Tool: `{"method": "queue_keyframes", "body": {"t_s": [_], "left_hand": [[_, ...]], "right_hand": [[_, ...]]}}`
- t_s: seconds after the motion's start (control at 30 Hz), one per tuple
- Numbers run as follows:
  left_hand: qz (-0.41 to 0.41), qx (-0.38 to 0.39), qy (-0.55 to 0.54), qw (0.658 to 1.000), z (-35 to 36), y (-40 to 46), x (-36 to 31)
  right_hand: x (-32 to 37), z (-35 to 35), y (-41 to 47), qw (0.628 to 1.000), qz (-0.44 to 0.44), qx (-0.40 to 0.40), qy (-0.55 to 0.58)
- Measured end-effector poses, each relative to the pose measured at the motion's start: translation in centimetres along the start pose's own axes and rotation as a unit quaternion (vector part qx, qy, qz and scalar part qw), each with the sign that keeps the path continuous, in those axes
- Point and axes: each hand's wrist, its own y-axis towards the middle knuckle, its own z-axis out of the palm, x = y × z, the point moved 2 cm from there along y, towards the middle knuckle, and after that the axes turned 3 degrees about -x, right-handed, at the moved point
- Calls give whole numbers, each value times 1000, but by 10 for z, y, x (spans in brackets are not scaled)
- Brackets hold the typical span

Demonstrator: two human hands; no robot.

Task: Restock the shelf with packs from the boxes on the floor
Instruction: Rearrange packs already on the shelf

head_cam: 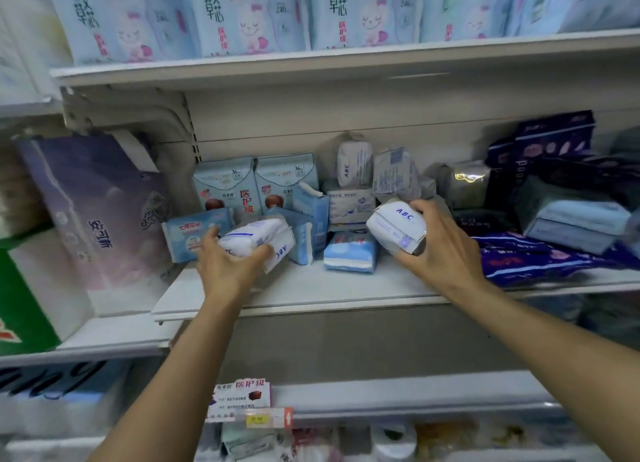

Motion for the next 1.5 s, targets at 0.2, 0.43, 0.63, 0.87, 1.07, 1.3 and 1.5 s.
{"method": "queue_keyframes", "body": {"t_s": [0.2, 0.43, 0.63, 0.87, 1.07, 1.3, 1.5], "left_hand": [[-20, 75, -159, 984, 24, -64, -47], [-66, 229, -289, 927, 78, -171, -107], [-138, 348, -321, 870, 152, -287, -148], [-212, 481, -331, 784, 246, -454, -191], [-235, 579, -273, 731, 310, -579, -225], [-237, 669, -221, 669, 393, -687, -262], [-255, 719, -180, 621, 489, -760, -288]], "right_hand": [[-8, -33, -19, 969, 92, -49, 226], [-63, -107, -56, 910, 175, -88, 367], [-156, -204, -115, 888, 237, -126, 374], [-279, -326, -216, 877, 325, -185, 303], [-362, -421, -297, 853, 397, -234, 245], [-451, -490, -353, 818, 457, -293, 191], [-557, -527, -370, 800, 475, -325, 170]]}}
